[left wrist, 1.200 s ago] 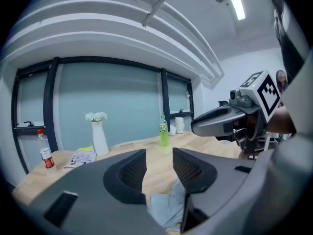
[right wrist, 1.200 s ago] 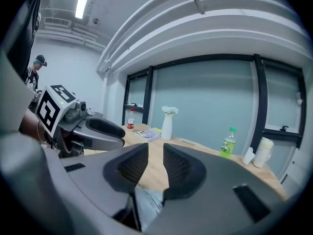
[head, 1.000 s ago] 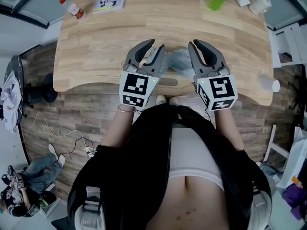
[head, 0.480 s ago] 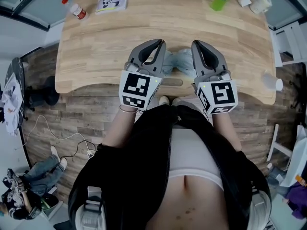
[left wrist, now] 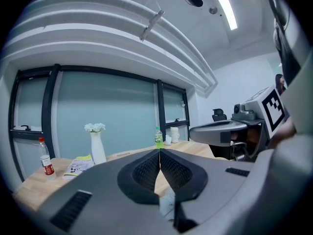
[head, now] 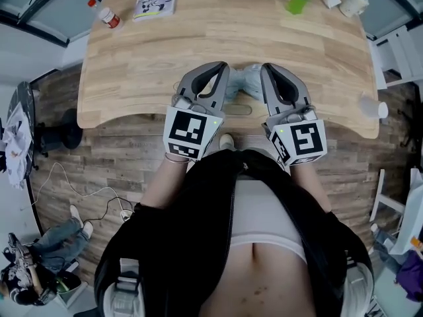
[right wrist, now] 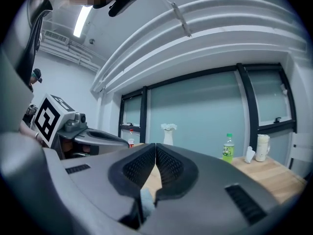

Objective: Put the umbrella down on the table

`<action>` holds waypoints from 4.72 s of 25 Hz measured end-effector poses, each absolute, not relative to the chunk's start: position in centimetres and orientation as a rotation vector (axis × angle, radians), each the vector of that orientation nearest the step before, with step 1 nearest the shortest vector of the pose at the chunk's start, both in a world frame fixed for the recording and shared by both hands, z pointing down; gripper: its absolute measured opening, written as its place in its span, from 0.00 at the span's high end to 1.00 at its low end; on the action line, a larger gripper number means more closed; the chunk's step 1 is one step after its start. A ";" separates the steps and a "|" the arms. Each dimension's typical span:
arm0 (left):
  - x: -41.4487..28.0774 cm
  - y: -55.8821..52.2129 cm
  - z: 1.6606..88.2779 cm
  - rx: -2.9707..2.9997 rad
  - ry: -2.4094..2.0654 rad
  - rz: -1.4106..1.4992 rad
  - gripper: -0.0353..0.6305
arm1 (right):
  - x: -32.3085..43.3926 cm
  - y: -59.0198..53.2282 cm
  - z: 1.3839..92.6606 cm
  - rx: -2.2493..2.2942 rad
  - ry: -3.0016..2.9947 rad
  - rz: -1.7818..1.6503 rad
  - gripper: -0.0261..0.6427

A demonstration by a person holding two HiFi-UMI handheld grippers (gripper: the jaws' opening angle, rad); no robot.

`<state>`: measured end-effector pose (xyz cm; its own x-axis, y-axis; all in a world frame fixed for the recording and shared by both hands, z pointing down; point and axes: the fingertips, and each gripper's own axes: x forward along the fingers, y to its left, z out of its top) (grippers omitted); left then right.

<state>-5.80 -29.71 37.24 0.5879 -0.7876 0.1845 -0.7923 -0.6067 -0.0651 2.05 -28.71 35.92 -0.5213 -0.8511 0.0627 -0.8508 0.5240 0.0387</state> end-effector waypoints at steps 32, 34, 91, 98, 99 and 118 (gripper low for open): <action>1.9 -6.4 33.5 2.805 -1.505 0.224 0.94 | 6.1 -6.0 31.7 1.360 -2.751 -0.201 0.92; 2.1 -5.9 33.4 2.813 -1.496 0.222 0.94 | 6.3 -5.6 31.5 1.369 -2.756 -0.187 0.92; -4.2 20.0 32.6 2.916 -1.414 0.210 0.94 | -0.3 21.2 31.6 1.506 -2.677 -0.213 0.92; -3.5 21.7 31.8 2.942 -1.419 0.182 0.94 | 0.3 22.7 30.9 1.499 -2.683 -0.240 0.92; -3.3 21.8 31.6 2.946 -1.426 0.181 0.94 | 0.4 22.8 30.8 1.495 -2.685 -0.252 0.92; 0.4 22.3 31.0 2.914 -1.465 0.175 0.94 | 3.7 23.4 30.1 1.455 -2.712 -0.268 0.92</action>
